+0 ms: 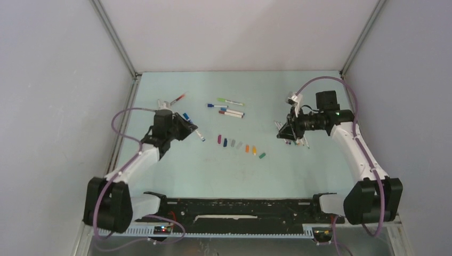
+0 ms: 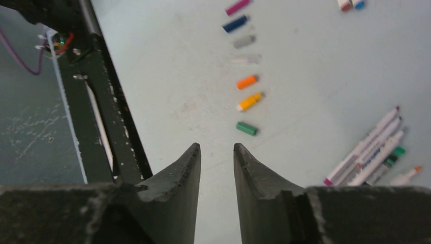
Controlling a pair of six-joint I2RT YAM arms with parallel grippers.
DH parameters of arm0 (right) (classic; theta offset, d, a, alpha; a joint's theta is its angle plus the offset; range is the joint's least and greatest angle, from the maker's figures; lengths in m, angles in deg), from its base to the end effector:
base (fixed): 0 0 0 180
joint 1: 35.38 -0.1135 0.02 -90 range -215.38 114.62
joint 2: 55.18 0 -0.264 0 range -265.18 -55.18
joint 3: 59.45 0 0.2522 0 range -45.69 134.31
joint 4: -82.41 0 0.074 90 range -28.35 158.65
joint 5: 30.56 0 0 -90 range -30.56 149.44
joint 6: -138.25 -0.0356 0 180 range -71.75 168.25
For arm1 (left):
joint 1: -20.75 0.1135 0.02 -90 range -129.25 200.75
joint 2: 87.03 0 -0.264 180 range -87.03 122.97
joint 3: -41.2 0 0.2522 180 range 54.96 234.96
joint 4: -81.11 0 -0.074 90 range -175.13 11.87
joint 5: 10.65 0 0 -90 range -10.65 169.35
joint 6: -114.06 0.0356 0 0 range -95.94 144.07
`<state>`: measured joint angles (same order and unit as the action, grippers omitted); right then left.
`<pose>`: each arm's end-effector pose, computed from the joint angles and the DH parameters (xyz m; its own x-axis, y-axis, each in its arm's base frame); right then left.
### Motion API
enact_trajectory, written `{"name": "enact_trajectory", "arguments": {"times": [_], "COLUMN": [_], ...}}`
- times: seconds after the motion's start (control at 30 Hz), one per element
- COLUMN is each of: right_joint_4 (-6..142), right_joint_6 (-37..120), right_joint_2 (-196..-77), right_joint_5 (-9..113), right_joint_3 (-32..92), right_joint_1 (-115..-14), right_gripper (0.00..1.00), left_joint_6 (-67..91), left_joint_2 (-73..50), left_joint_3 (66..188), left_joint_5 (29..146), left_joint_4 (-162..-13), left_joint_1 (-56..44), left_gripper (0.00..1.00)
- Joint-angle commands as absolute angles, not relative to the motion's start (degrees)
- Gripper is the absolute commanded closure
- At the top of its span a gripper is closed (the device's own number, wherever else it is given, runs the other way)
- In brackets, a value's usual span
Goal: Open the pen caps
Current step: Pick up the pen from the center of the board.
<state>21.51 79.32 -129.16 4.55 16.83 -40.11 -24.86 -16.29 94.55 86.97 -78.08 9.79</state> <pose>0.2451 0.0495 0.2967 -0.4849 -0.3380 -0.8066 -0.8435 0.4245 0.3292 0.2538 -0.0540 0.2198 -0.6181 -0.6413 -0.4546 -0.2666 0.7150 -0.6463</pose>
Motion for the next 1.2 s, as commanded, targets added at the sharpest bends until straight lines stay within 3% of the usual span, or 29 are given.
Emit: {"name": "enact_trajectory", "arguments": {"times": [0.0,0.1,0.2,0.37,0.6,0.9,1.17], "right_joint_4": [27.3,36.4,44.8,45.2,46.0,48.4,52.5], "right_joint_6": [77.3,69.9,63.2,62.6,61.3,55.9,47.7], "right_joint_2": [-123.7,-121.8,-122.3,-123.8,-126.3,-128.2,-129.8], "right_joint_5": [-6.3,-17.9,-23.7,-23.2,-24.0,-21.8,-19.5], "right_joint_3": [14.0,8.7,4.6,4.2,3.7,3.7,3.7], "right_joint_1": [-39.7,-37.9,-36.7,-38.9,-43.2,-46.0,-48.1], "right_gripper": [0.63,0.48,0.43,0.4,0.33,0.32,0.37], "left_joint_6": [-24.7,-25.0,-26.5,-28.9,-26.9,-24.2,-22.6], "left_joint_2": [-25.4,-30.5,-32.4,-30.1,-22.3,-15.6,-11.5], "left_joint_3": [86.1,83.0,81.0,80.9,86.9,92.0,95.5], "left_joint_5": [91.1,91.0,91.3,88.0,84.6,81.9,80.6], "left_joint_4": [-97.7,-104.5,-112.8,-122.6,-125.9,-126.8,-126.3], "left_joint_1": [5.5,0.3,-5.1,-14.9,-23.5,-29.2,-32.3], "left_gripper": [1.0,1.0,1.0,1.0,1.0,1.0,1.0]}}
